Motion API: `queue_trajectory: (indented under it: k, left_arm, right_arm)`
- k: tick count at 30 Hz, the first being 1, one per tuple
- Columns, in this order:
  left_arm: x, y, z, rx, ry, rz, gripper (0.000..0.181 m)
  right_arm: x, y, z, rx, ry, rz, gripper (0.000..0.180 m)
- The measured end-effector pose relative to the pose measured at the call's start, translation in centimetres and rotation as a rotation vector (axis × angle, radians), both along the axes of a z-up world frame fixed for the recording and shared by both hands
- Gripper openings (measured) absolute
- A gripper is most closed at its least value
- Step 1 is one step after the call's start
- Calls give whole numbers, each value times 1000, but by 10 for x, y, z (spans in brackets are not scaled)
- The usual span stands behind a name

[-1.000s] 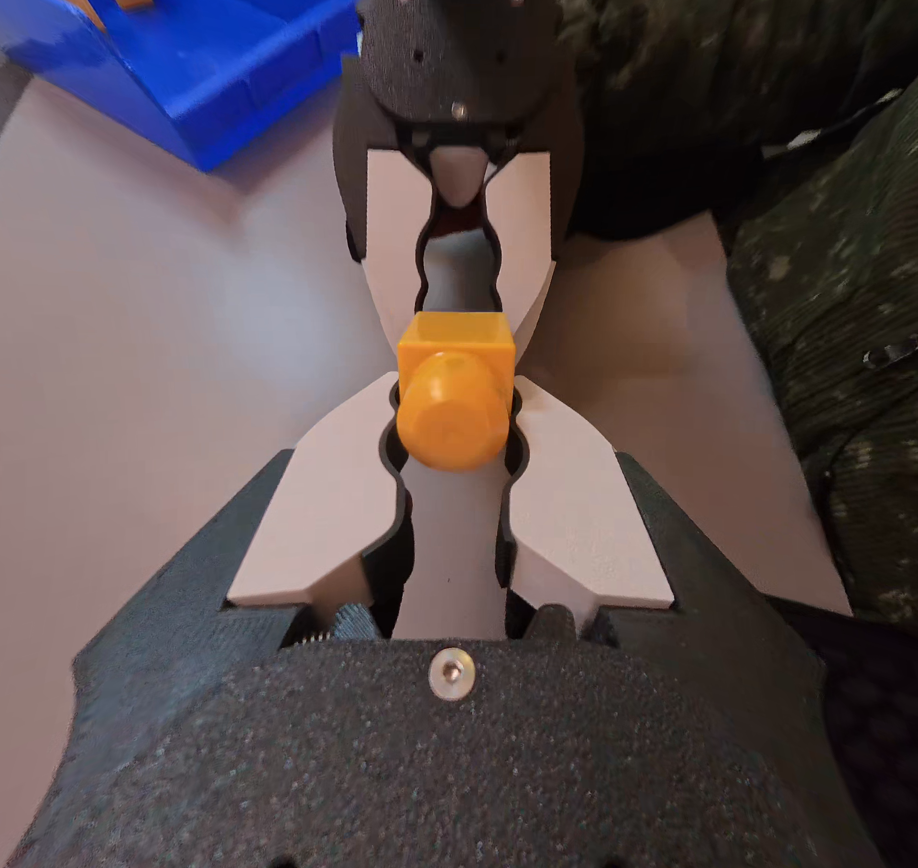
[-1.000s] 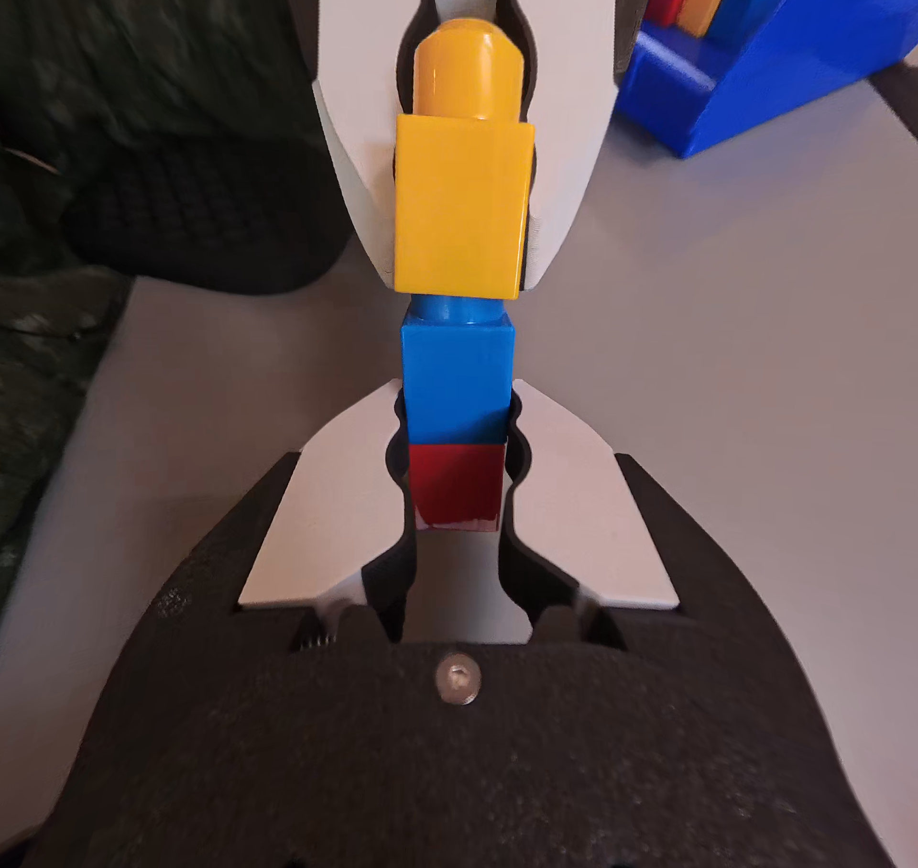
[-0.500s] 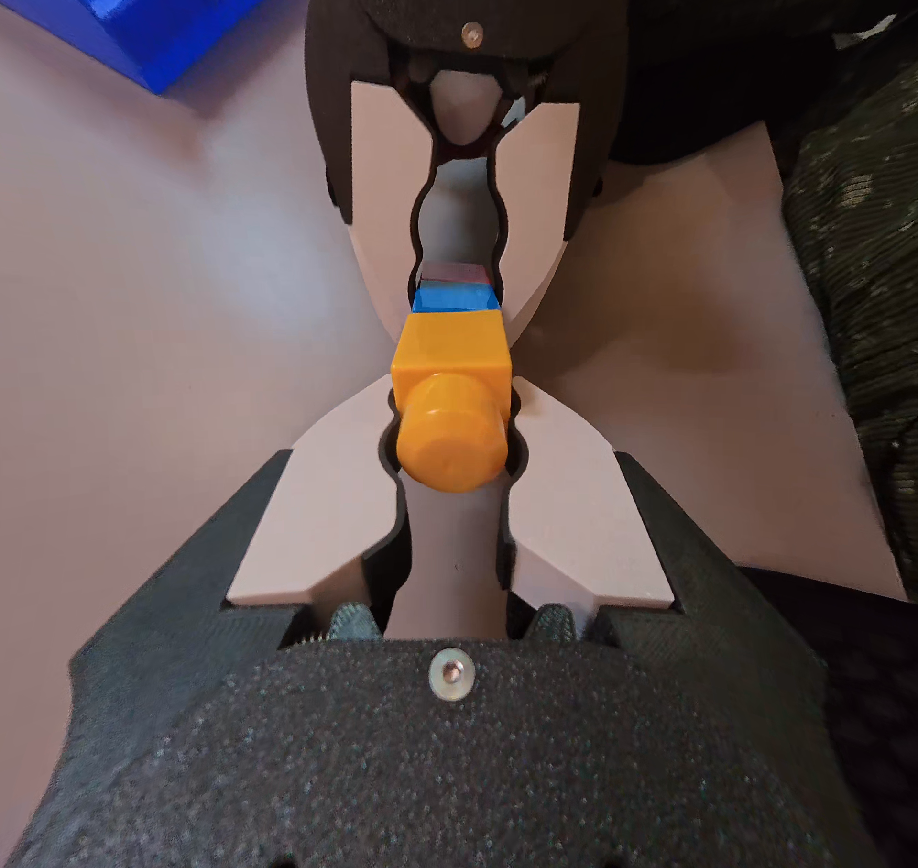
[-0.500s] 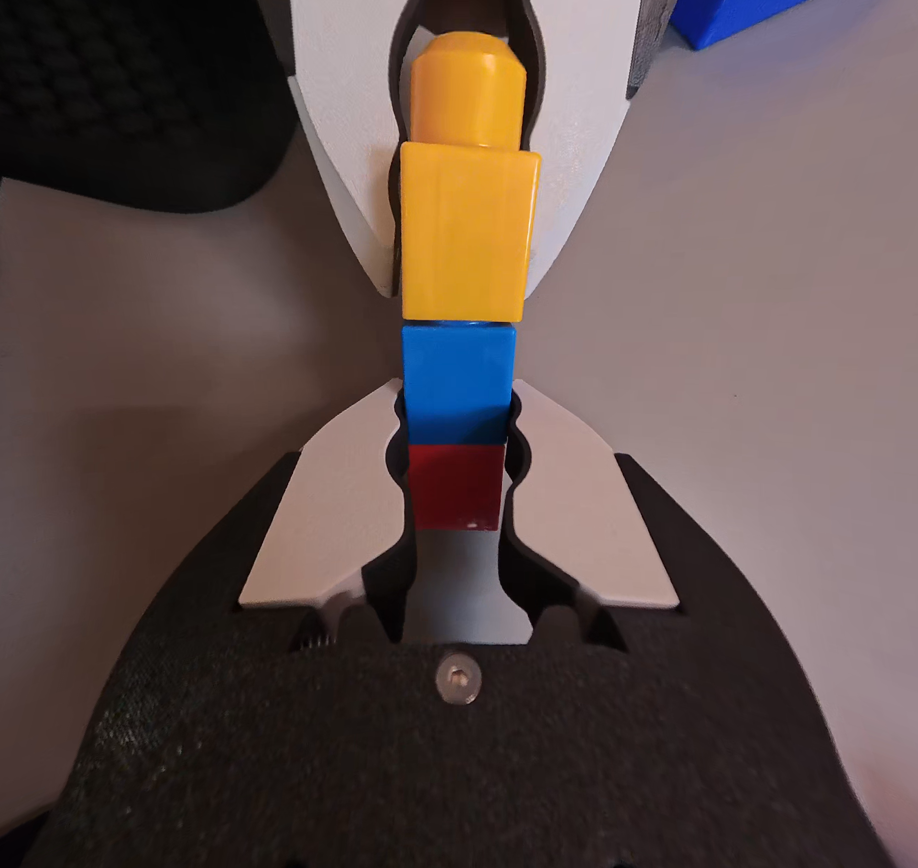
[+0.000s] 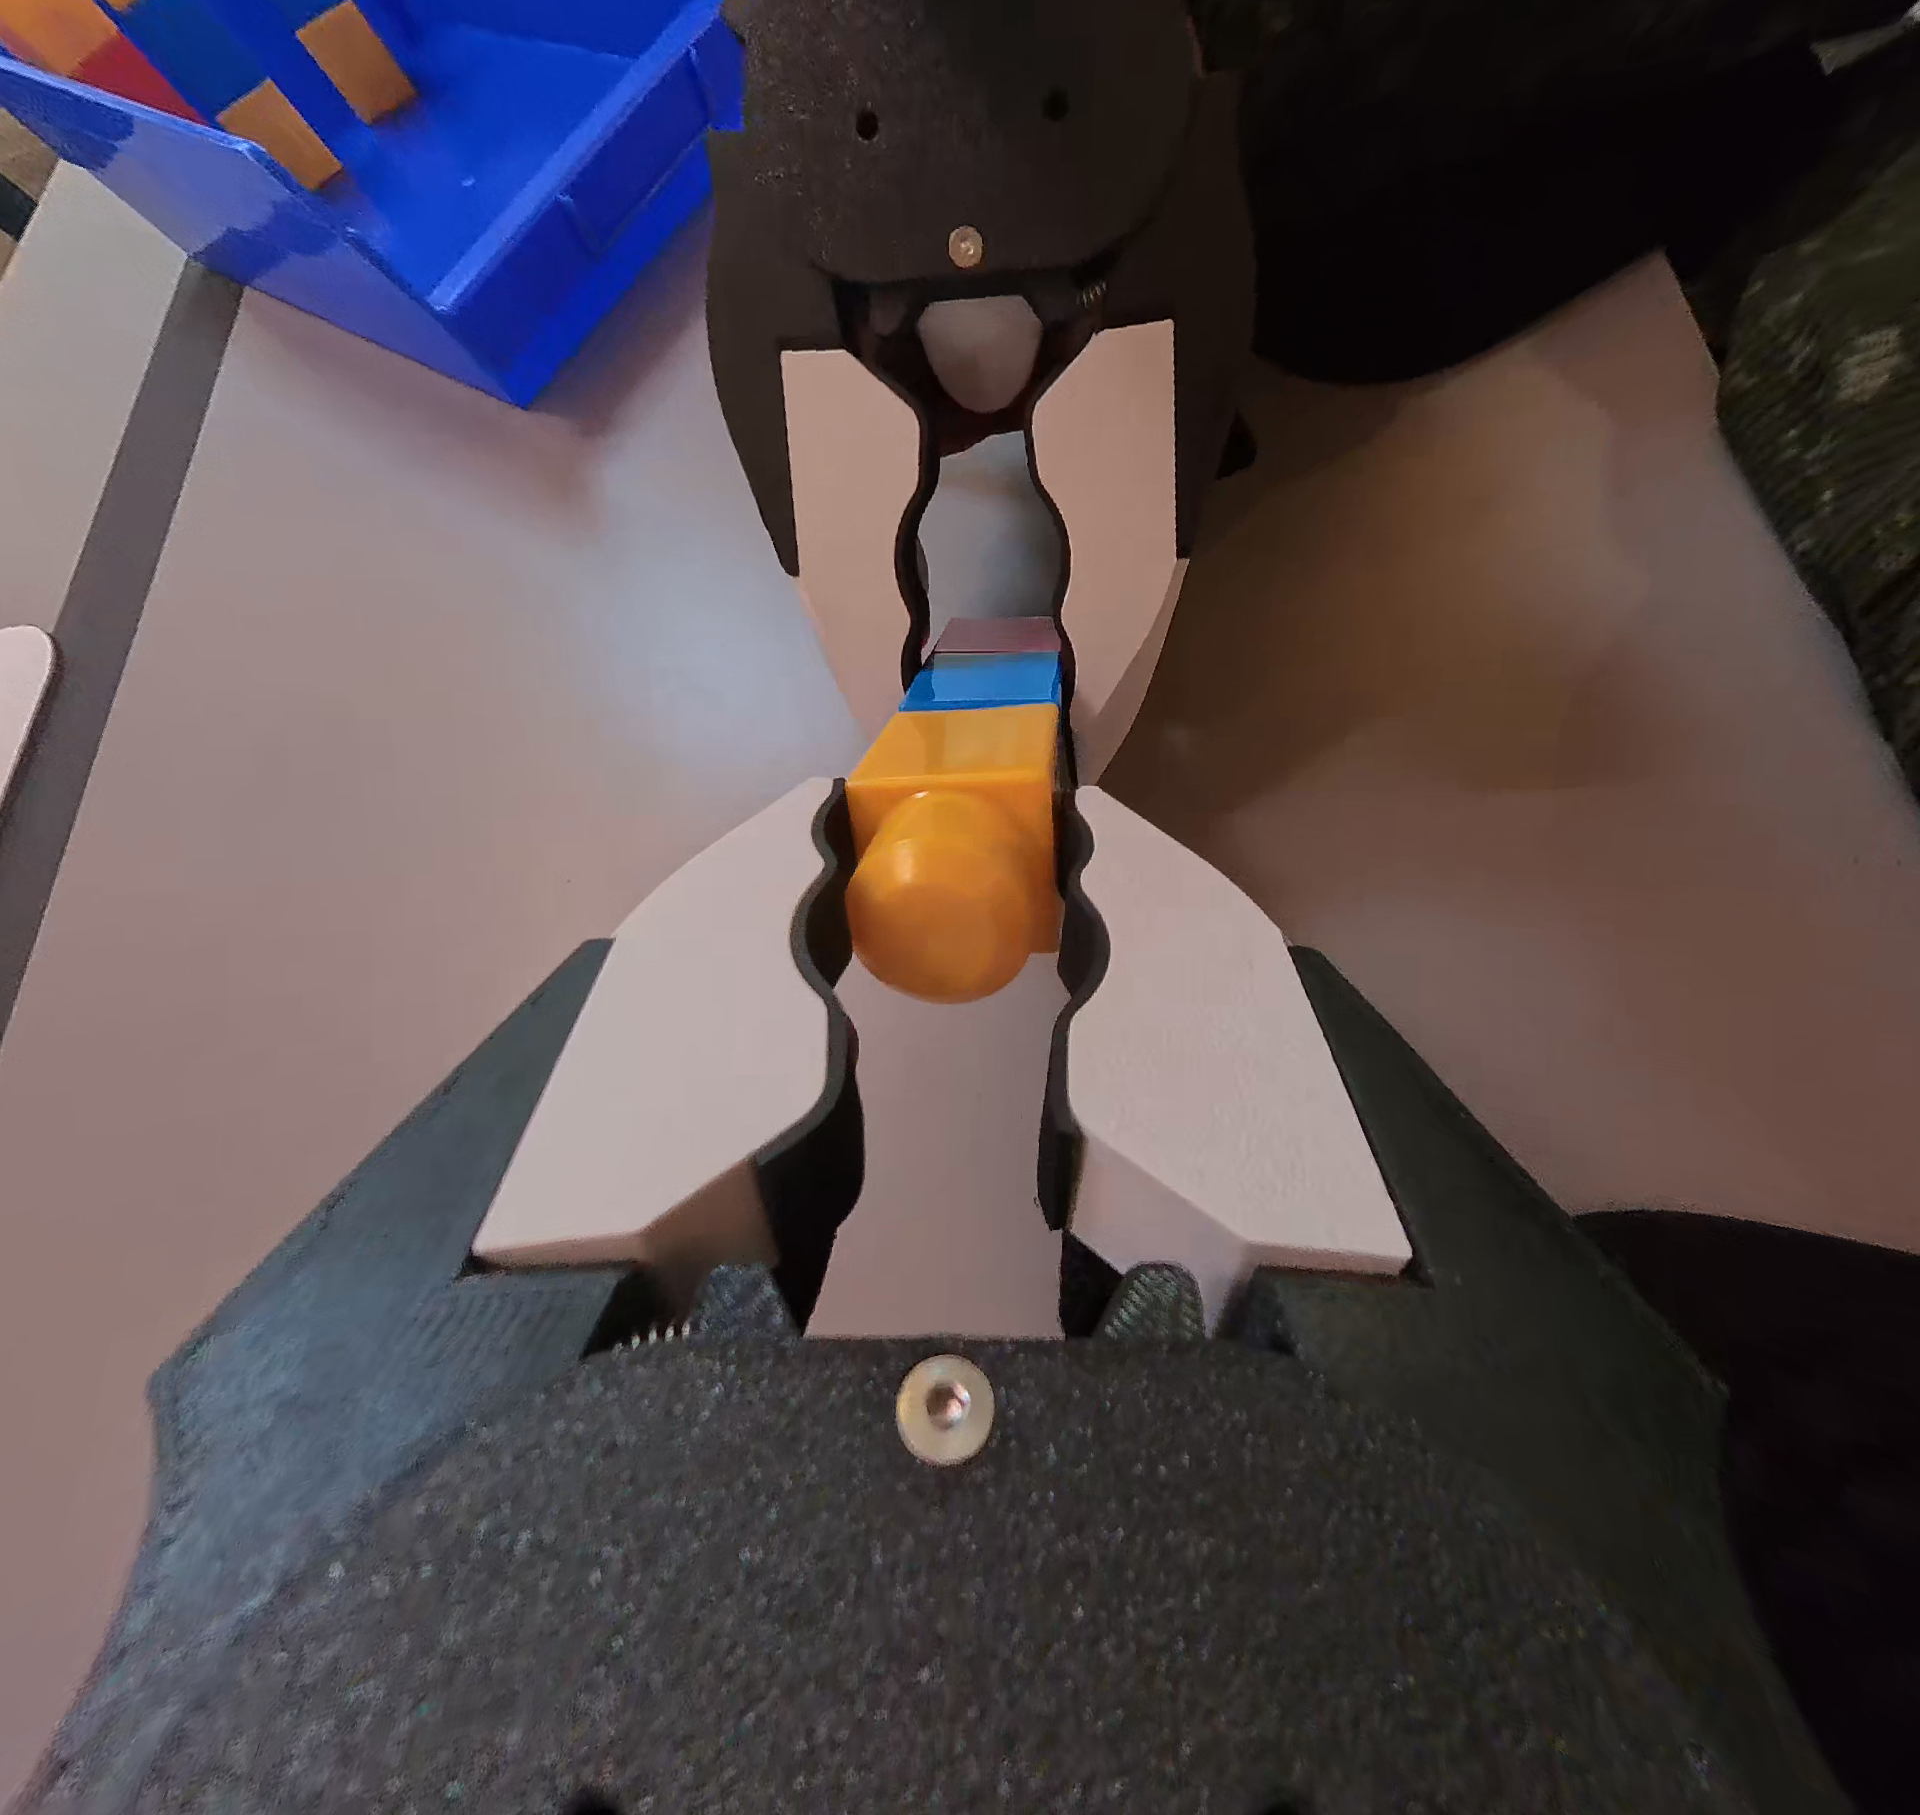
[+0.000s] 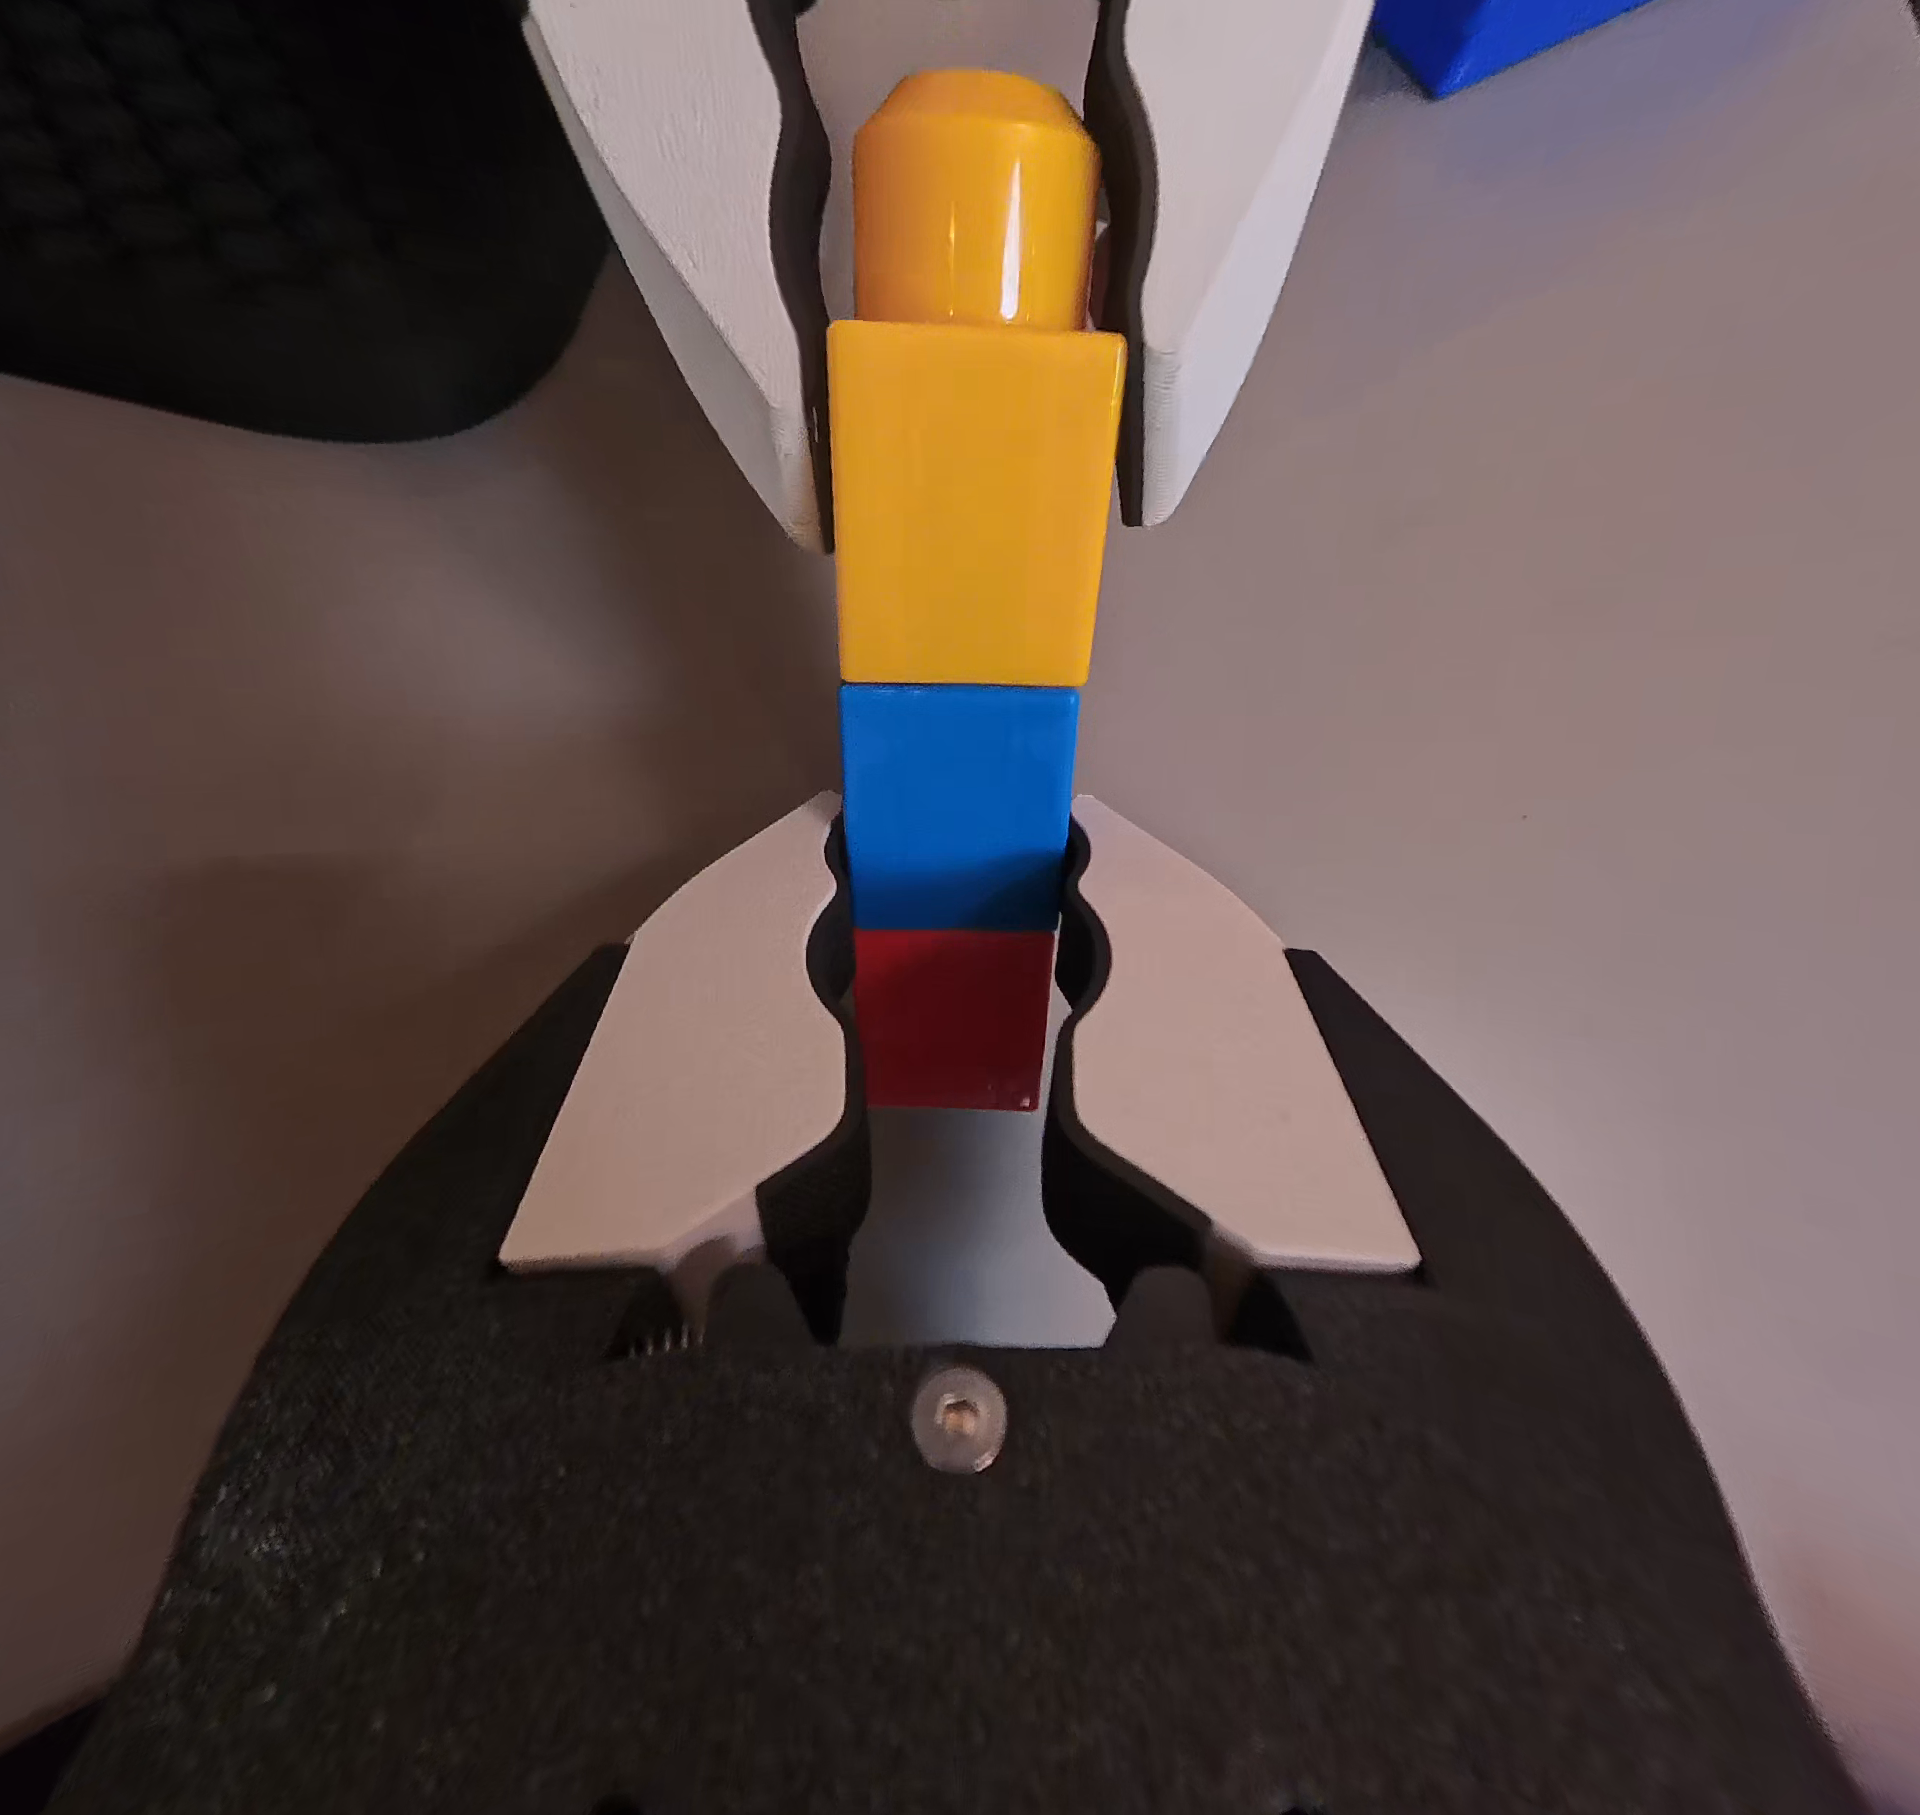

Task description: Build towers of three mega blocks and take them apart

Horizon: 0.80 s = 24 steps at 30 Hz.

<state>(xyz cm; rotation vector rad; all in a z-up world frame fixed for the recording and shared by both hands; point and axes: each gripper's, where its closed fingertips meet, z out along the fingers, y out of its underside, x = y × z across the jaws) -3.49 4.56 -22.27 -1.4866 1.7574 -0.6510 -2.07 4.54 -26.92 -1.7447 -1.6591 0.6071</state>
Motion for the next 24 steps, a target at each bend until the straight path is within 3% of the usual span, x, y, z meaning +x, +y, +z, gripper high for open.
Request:
queue_trajectory:
  k: [13, 24]
  left_arm:
    - [-1, -1, 0, 51, -12, -32, 38]
    - [1, 3, -1, -77, -32, 24, 37]
  right_arm:
    - [-1, -2, 0, -3, -8, -1, 36]
    - [1, 1, 0, -30, 11, -21, 36]
